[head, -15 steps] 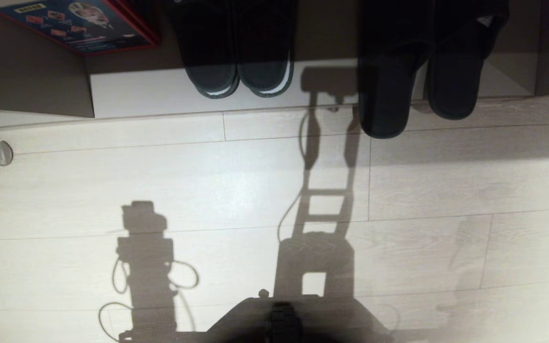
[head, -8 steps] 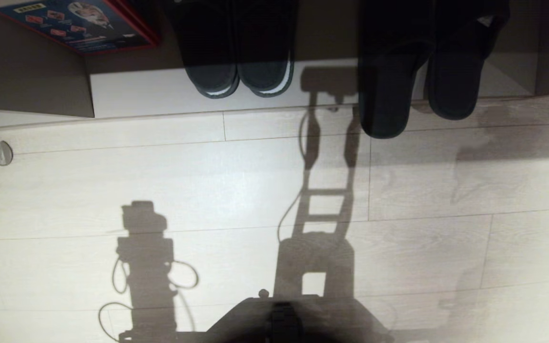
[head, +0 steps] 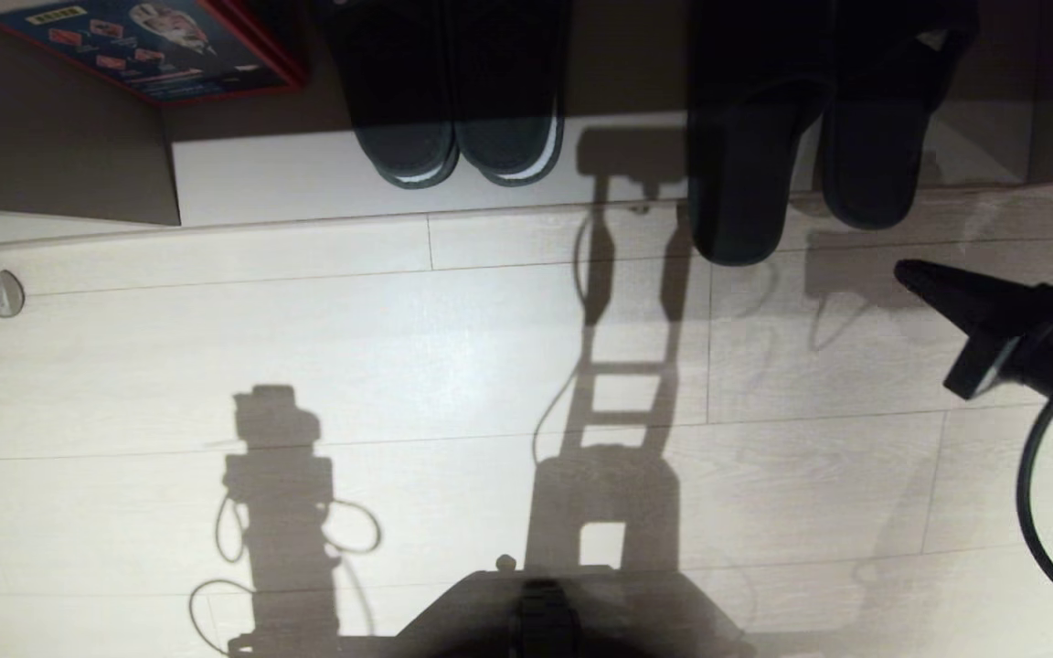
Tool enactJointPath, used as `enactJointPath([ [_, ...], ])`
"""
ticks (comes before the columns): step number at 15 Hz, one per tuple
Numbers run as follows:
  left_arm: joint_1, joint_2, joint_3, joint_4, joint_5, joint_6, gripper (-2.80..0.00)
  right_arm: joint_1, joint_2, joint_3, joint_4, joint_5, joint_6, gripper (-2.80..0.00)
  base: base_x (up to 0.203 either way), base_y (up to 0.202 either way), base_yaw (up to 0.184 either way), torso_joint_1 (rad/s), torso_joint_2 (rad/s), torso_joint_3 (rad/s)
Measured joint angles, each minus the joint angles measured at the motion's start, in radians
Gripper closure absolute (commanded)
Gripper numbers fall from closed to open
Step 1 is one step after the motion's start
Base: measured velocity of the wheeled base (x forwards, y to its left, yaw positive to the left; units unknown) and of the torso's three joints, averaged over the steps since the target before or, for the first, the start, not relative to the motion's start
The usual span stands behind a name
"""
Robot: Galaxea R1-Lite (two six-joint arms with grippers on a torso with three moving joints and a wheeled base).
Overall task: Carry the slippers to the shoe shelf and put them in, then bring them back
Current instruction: Pick up the slippers in the shoe cabinet
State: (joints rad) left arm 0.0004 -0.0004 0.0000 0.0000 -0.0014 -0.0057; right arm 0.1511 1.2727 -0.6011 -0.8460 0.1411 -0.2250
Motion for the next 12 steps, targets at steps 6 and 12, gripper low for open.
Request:
enactJointPath([
  [6,0.000,0.000,0.000,0.000,0.000,0.000,0.00,0.076,0.135,-0.137,-0.095,-0.149,-0.014,-0.37,0.000,0.000,0.000,0.000,0.00,0.000],
  [12,0.000,0.000,0.000,0.000,0.000,0.000,0.00,0.090,0.189,-0.197,-0.150,-0.131,-0.013,-2.80,0.000,0.000,0.000,0.000,0.00,0.000],
])
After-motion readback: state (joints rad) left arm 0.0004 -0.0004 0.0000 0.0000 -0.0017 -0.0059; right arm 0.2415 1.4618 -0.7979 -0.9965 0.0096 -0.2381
